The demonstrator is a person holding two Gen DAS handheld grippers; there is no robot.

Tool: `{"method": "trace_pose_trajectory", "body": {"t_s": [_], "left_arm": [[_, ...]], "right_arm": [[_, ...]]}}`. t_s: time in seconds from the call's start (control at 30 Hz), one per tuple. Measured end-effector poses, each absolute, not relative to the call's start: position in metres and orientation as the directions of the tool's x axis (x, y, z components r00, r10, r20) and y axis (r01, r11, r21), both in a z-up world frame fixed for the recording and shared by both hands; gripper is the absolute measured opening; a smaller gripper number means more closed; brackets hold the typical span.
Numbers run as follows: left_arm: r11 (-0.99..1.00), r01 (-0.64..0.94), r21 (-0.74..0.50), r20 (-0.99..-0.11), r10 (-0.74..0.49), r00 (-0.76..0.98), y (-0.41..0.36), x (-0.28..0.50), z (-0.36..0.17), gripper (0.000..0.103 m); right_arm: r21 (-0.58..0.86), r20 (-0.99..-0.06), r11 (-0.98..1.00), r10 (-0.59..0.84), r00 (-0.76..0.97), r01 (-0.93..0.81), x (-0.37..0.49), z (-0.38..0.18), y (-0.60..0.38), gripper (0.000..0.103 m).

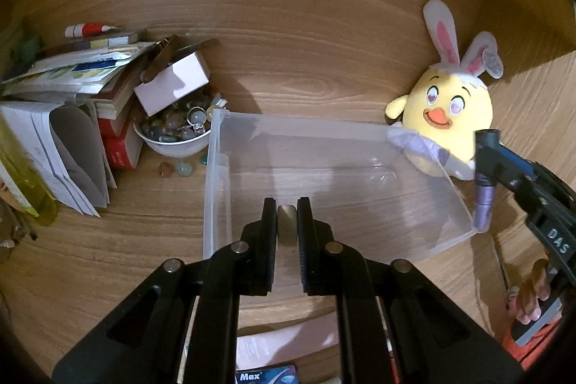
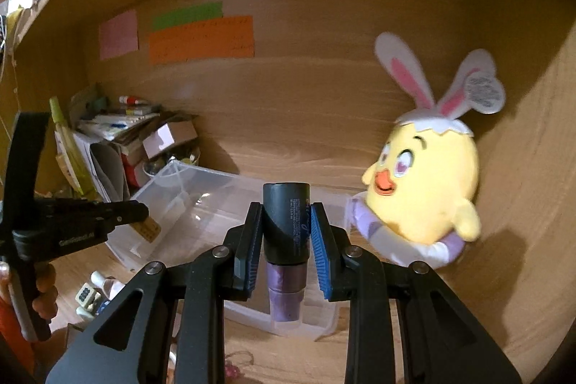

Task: Organize objects
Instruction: 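Carry the block and purple bottle into the clear bin and open both tools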

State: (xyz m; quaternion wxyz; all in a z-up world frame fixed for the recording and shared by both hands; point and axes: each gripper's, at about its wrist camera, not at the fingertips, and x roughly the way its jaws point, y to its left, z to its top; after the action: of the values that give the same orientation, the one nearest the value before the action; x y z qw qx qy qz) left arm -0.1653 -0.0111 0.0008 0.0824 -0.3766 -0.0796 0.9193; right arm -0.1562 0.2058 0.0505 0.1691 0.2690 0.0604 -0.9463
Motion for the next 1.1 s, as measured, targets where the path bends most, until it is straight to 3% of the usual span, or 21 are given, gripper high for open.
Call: {"method": "trace_pose_trajectory", "body": {"t_s": [0.43, 0.8, 1.1], "left_arm": [[-0.987, -0.072, -0.142, -0.705, 0.152, -0.693, -0.004, -0.176, -0.009, 0.010], [-0.995, -0.060, -0.080, -0.691, 0.099, -0.716, 0.000, -0.172, -0.004, 0.010], [-0.997, -0.045, -0.069, -0.664, 0.080, -0.744, -0.005, -0.158, 0.009, 0.045]], "right_arm": [[-0.094, -0.664, -0.909, -0.246, -0.706, 0.406, -0.196, 0.006, 0.181, 0.024], [-0.180, -0.723, -0.871, -0.198, -0.661, 0.458, -0.211, -0.017, 0.155, 0.024], [-0.117, -0.753, -0.877, -0.228, -0.617, 0.467, -0.222, -0.028, 0.151, 0.024]]}}
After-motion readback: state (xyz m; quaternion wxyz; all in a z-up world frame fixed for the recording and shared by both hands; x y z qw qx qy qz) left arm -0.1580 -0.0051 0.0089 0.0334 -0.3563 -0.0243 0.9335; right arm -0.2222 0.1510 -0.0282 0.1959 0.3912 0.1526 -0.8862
